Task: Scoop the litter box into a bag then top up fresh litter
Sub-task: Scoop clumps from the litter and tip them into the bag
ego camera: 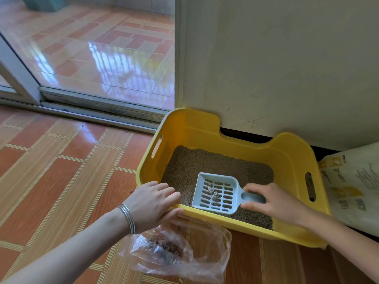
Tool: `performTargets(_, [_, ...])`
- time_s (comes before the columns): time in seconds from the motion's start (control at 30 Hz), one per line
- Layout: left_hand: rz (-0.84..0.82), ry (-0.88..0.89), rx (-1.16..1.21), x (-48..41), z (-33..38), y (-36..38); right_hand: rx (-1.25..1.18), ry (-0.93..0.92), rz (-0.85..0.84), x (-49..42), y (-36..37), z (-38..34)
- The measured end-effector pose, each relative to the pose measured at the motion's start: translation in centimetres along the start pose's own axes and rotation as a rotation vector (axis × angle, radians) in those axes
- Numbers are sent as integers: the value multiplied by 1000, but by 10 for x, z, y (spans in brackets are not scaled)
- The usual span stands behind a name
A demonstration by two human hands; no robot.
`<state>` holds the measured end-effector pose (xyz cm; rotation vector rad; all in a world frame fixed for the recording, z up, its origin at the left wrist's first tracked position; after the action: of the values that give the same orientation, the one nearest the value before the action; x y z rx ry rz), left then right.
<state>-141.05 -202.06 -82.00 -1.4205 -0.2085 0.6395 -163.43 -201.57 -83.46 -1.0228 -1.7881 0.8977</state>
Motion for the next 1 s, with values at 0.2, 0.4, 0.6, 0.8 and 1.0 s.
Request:
performTargets(0.2, [-20,32,-57,8,3,-12,10,-3,51,20,-22,-27])
performTargets(0.4, [61,-58,-127,55,-2,-36,10,-125,58,35,-34,-75])
performTargets(0.6, [49,-243,-67,88,-11,-27,-165,-136,-65,40,14,-99])
performTargets(0.8, [-41,-377,1,111,-20,3,-455,-28,-177,56,63,-118])
performTargets(1.0, [-142,-364,45,123,-14,26,-304,78,-199,58,97,-108])
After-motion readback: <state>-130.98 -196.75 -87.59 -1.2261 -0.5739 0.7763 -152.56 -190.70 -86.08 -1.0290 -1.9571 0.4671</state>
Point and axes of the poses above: each hand's wrist, its own x-axis away from the middle knuckle, its own y-axis out of the palm, z = x × y, the point moved 9 cm from there along -x, towards the middle knuckle, and after that the axes turned 8 degrees about x, right-handed, at the moved point
